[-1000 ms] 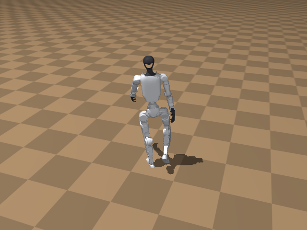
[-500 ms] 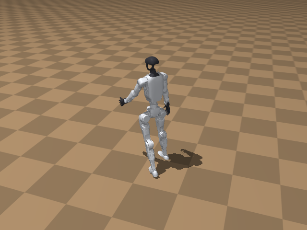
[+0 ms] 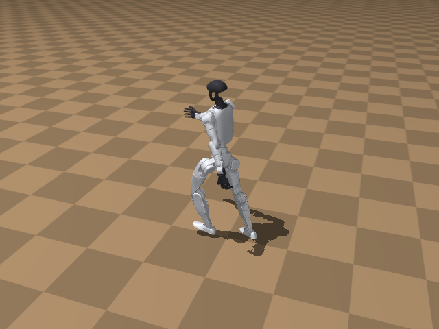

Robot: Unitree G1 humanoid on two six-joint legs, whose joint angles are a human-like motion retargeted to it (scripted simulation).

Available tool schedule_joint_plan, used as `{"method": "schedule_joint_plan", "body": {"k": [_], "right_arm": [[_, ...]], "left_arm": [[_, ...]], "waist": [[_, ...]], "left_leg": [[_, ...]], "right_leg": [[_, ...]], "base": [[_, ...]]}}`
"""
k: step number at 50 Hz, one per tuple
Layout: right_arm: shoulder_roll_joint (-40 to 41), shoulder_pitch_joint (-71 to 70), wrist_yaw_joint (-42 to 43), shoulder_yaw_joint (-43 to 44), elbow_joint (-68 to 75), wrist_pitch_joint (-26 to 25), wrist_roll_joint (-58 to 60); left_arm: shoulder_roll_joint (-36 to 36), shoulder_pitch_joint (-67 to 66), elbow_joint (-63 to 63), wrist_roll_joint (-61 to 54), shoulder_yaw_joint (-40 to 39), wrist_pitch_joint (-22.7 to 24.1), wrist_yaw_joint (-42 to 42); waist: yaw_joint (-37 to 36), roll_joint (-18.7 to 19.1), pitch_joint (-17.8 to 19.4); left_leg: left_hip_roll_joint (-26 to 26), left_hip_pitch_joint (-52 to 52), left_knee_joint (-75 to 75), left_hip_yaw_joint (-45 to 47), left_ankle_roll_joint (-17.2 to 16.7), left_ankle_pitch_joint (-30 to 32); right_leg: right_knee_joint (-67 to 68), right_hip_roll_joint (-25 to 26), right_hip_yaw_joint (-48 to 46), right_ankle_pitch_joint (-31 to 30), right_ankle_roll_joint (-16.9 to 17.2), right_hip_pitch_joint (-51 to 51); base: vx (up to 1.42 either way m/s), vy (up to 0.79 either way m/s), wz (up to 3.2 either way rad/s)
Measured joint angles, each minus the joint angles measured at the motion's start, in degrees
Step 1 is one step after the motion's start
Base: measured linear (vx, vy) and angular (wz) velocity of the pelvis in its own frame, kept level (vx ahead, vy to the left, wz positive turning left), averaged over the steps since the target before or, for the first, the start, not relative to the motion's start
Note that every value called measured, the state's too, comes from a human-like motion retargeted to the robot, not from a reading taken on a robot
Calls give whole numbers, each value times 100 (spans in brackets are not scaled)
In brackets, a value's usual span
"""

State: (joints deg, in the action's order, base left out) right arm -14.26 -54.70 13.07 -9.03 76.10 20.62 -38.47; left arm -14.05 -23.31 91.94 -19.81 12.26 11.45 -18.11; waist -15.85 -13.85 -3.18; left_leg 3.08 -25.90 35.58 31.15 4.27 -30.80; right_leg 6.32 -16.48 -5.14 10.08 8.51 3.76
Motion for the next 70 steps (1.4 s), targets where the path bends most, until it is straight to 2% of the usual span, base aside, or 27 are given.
{"method": "schedule_joint_plan", "body": {"k": [2,3,5,6,8,10,13,15,18,21,25,30,33,37,40,42,44,46,48,51,54,58,62,65,67,70], "right_arm": [[108,406,-6,35,-51,127,94],[149,667,-27,80,-47,162,181],[178,1282,-158,316,100,-178,838],[183,1649,-291,409,211,-329,1091],[181,2430,-626,529,497,-571,1531],[167,3222,-964,553,860,-757,1884],[187,4210,-1281,538,1376,-1194,2321],[217,4805,-1439,556,1622,-1443,2426],[274,5720,-1669,604,1731,-1548,2211],[332,6608,-1882,555,1654,-1468,1801],[387,7496,-2269,304,1593,-1382,1690],[419,7773,-2550,28,1647,-1414,2236],[387,7468,-2457,-16,1703,-1409,2335],[379,6574,-2034,50,1901,-1520,2349],[431,5627,-1740,-87,2043,-1438,2120],[479,4914,-1597,-321,2013,-1340,1679],[482,4167,-1488,-334,1879,-1362,1498],[404,3418,-1282,-82,1655,-1277,1430],[287,2684,-959,181,1408,-1076,1287],[114,1619,-665,241,1158,-710,846],[-44,725,-483,-8,1013,-433,536],[-207,-140,-305,-354,920,-271,515],[-221,-484,-202,-384,827,-237,604],[-123,-378,-151,-264,757,-259,687],[8,-78,-127,-210,688,-126,626],[230,673,-175,-135,644,15,700]], "left_arm": [[54,573,-71,-299,-228,304,473],[92,895,-90,-458,-351,444,642],[168,1620,-96,-741,-555,424,776],[201,2031,-70,-616,-579,391,816],[272,2871,-36,-198,-524,344,878],[331,3769,-68,373,-336,293,971],[263,5258,-308,985,-278,-25,1260],[149,6188,-572,1071,-381,-235,1375],[-73,7263,-1026,723,-498,-283,1413],[-324,8000,-1398,326,-454,-152,1541],[-613,8614,-1655,318,-353,-10,1591],[-668,8788,-1738,594,-371,1,1486],[-488,8447,-1772,380,-377,98,1413],[-97,7624,-1611,130,-393,145,1412],[179,6663,-1249,391,-425,219,1233],[300,5841,-882,682,-443,194,1041],[380,4957,-492,916,-438,21,677],[457,4052,-143,1035,-365,-61,358],[528,3160,131,959,-287,-9,313],[573,1886,245,663,-192,137,96],[547,726,95,325,-160,203,-211],[518,-393,-52,152,-11,137,-470],[548,-700,-11,416,312,11,-443],[571,-378,-69,617,409,-21,-78],[602,37,-124,493,273,205,374],[697,883,-88,-20,13,597,857]], "waist": [[-197,271,330],[-206,470,425],[-96,811,548],[30,924,586],[320,1146,650],[616,1316,681],[965,1360,804],[1212,1393,955],[1663,1475,1017],[2127,1582,974],[2554,1692,852],[2661,1752,604],[2624,1751,491],[2479,1493,641],[1973,1233,778],[1513,990,958],[1141,679,1012],[1010,552,683],[883,538,466],[578,512,432],[244,450,419],[-73,392,340],[-178,293,206],[-339,325,337],[-503,630,608],[-432,1029,772]], "left_leg": [[-245,1365,-2605,144,-48,934],[-234,1818,-3392,101,-77,1398],[-117,2344,-4058,-57,-451,2018],[-81,2477,-4058,-178,-611,2115],[-32,2745,-4058,-478,-784,2213],[-24,2921,-4058,-824,-782,2204],[-128,3068,-4058,-1219,-794,2113],[-188,3261,-4058,-1439,-845,2048],[-205,3487,-4058,-1792,-881,1969],[-137,3694,-4057,-2144,-850,1857],[-39,3965,-4058,-2437,-782,1651],[-35,4098,-3999,-2555,-876,1445],[-110,4179,-3875,-2627,-933,1340],[-405,4642,-3644,-2877,-901,1306],[-666,4967,-3260,-2734,-691,1716],[-875,4991,-2514,-2285,-593,2066],[-969,4225,-642,-1727,-569,1890],[-668,2551,2035,-1406,-471,1224],[-369,1267,3942,-1317,-260,566],[-60,94,5473,-1219,94,-128],[141,-693,5893,-1097,303,-484],[89,-1411,5157,-1160,186,-501],[-18,-1391,2846,-1038,35,-31],[-100,-256,-230,-563,-109,699],[-110,949,-2312,-352,-219,1270],[-73,2113,-3943,-153,-309,2146]], "right_leg": [[92,181,70,-14,92,480],[161,342,54,-20,72,691],[431,610,-93,-90,-84,985],[740,671,-233,-216,-213,1018],[1791,745,-520,-482,-508,855],[3631,715,-649,-532,-784,164],[6645,520,-479,74,-1157,-1311],[8177,372,-429,521,-1441,-2080],[9566,328,-421,936,-1620,-3093],[9995,377,-520,1087,-1640,-3875],[9357,360,-751,1107,-1623,-4498],[6607,514,-1048,997,-1344,-4450],[3802,681,-1316,425,-989,-3641],[194,902,-1252,-617,-436,-1829],[-798,936,-955,-1231,-200,-902],[-918,820,-621,-1206,-82,-401],[-876,563,-292,-1113,-1,-178],[-771,477,-154,-985,-28,-451],[-694,506,-60,-815,-68,-592],[-577,542,126,-566,-114,-508],[-451,537,314,-358,-101,-397],[-467,508,468,-173,-48,-180],[-244,420,533,38,-22,-166],[41,434,686,179,14,21],[114,662,844,238,65,543],[375,952,927,270,51,1089]], "base": [[62,24,-52],[61,28,4],[57,29,71],[55,30,124],[52,30,158],[47,25,161],[46,16,123],[48,14,101],[47,11,98],[49,3,95],[50,-4,67],[49,-9,30],[54,-10,31],[64,-15,31],[68,-20,-82],[67,-22,-158],[57,-18,-129],[46,-10,-34],[51,-5,-23],[56,-3,-52],[56,2,-61],[57,8,-44],[56,13,-21],[65,17,-62],[76,25,-98],[76,32,-32]]}}
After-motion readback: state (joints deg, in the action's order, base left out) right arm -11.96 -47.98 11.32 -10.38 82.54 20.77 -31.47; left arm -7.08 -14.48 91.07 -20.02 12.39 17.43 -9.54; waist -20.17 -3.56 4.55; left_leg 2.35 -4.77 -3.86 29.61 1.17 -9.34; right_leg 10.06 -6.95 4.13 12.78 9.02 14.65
